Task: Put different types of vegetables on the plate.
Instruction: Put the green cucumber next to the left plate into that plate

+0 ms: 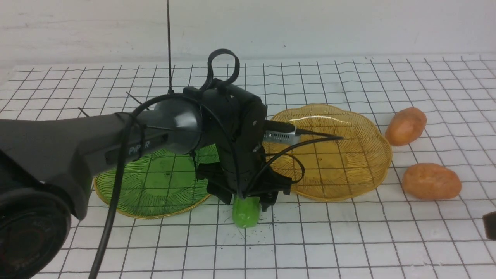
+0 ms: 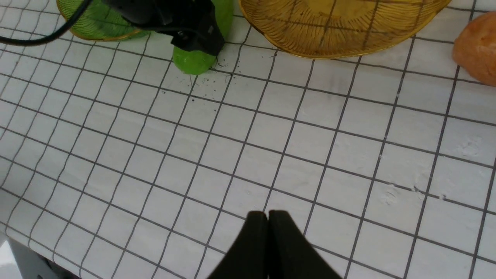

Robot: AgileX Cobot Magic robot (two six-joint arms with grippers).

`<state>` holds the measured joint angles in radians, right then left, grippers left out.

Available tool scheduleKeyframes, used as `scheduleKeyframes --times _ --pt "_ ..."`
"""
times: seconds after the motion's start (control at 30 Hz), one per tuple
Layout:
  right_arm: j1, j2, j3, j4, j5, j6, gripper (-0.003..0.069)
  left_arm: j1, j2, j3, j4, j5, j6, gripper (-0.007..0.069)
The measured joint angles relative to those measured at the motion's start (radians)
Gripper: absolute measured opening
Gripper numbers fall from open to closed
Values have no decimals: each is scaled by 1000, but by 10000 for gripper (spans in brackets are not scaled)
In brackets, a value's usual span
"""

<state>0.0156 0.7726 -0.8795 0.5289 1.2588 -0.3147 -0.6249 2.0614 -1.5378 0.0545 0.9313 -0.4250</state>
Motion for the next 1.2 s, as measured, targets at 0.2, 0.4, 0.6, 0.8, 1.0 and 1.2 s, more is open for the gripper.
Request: scheduleKeyframes --times 0.2,0.4,0.6,0.8,1.0,1.2 --pt "0 0 0 4 0 -23 -10 0 34 0 -2 -13 0 517" --pt "0 0 0 4 0 -30 -10 0 42 0 -32 2 -2 394" --pt "0 0 0 6 1 -31 -10 0 1 0 -54 113 12 394" --pt "0 0 0 8 1 -31 -10 5 -144 0 -54 172 67 394" --pt "0 0 -1 10 1 -32 -10 168 -244 -2 -45 176 128 394" --pt "0 0 -1 11 1 -33 -10 341 -182 -1 -31 183 258 394"
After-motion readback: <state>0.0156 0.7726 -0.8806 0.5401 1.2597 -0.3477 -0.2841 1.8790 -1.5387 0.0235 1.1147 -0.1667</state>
